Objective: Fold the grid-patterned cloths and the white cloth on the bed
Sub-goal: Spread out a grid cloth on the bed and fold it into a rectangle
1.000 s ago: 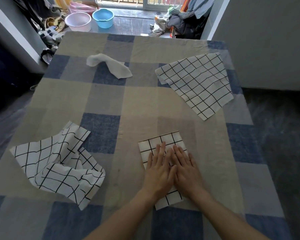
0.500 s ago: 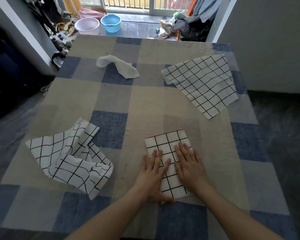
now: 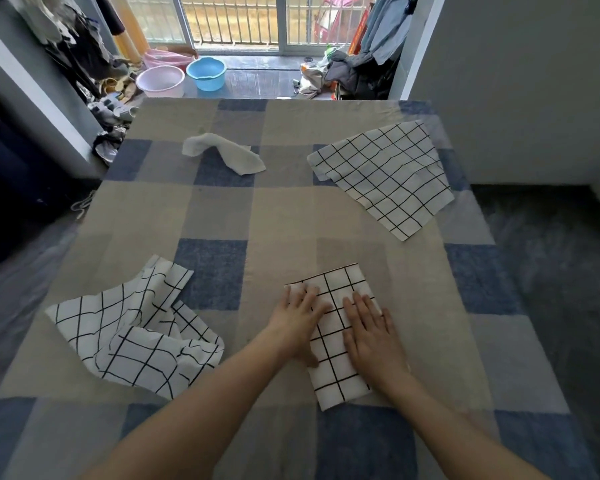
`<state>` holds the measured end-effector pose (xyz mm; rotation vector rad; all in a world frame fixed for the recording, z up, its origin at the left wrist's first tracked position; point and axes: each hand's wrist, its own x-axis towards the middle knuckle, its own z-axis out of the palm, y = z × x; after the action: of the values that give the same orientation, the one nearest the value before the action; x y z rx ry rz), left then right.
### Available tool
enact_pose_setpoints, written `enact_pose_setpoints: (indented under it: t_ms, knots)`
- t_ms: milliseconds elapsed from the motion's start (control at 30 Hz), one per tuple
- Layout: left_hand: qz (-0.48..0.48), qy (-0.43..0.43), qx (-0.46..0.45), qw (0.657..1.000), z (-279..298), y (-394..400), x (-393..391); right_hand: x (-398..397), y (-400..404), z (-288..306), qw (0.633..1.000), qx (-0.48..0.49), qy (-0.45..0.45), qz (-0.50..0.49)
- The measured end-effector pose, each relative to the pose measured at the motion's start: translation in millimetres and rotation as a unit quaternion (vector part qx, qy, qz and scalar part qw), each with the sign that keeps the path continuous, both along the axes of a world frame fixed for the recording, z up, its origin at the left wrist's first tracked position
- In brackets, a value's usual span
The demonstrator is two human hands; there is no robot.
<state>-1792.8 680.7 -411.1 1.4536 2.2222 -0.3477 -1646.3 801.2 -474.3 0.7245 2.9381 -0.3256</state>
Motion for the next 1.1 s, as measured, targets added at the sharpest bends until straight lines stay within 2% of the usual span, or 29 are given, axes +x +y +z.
enact_pose_setpoints:
  t_ms: [100, 200, 333, 433, 533, 600, 667, 767, 867, 967, 1100]
  knots:
    - [0.052, -0.025, -0.012, 0.998, -12, -10, -11, 0, 1, -1, 1.000, -0.004, 0.007, -0.003]
    - [0.053, -0.032, -0.026, 0.998, -18, -13, -12, -1, 0, 1, 0.999, -0.029, 0.011, -0.012]
    - [0.061, -0.051, -0.048, 0.996, -16, -8, -9, -17, -7, 14, 0.995, -0.052, 0.051, -0.073]
    - [0.063, -0.059, -0.052, 0.995, -17, -8, -9, -41, -12, 19, 0.995, -0.053, 0.087, -0.019]
    - [0.066, -0.062, -0.052, 0.995, -18, -8, -10, -59, -5, 11, 0.992, -0.054, 0.063, 0.093]
    - [0.065, -0.069, -0.047, 0.994, -20, -8, -11, -64, 12, 5, 0.990, -0.039, 0.034, 0.133]
    - [0.064, -0.078, -0.037, 0.994, -23, -9, -13, -64, 37, 3, 0.992, -0.019, 0.003, 0.123]
    - [0.065, -0.093, -0.036, 0.993, -29, -12, -17, -63, 72, 8, 0.998, -0.016, -0.042, 0.054]
    - [0.074, -0.134, -0.040, 0.987, -28, -10, -22, -69, 82, 18, 0.998, -0.007, -0.040, 0.043]
    - [0.147, -0.192, 0.025, 0.970, -22, -4, -28, -85, 84, 25, 0.998, -0.035, 0.019, 0.043]
    - [0.252, -0.130, 0.232, 0.931, -20, 3, -39, -104, 86, 37, 0.997, -0.068, 0.021, 0.037]
